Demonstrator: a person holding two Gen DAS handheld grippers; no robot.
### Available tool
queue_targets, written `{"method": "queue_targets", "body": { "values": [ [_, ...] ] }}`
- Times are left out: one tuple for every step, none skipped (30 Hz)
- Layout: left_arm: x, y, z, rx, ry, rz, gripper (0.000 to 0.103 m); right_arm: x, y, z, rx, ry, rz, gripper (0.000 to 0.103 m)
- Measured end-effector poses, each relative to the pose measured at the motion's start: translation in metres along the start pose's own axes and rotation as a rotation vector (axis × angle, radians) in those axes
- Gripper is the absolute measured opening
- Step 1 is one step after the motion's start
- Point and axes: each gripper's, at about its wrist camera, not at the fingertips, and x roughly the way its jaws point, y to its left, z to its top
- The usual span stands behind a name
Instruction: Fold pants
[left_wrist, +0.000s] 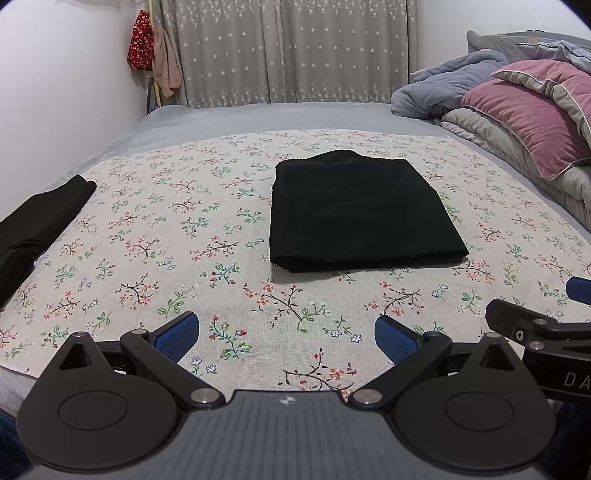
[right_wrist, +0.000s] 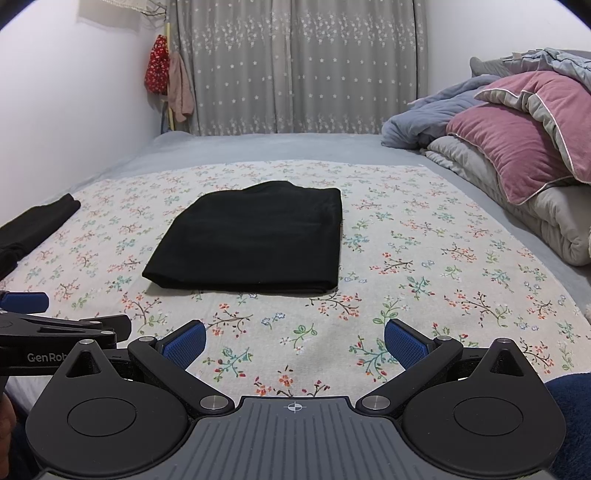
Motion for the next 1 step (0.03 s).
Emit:
{"method": "queue_targets", "body": {
  "values": [
    [0.0000,0.0000,0.0000,-0.001,0.000,0.000,0.103,0.0000,0.0001,-0.0001,0.000,0.000,0.000,0.103]
  ]
}}
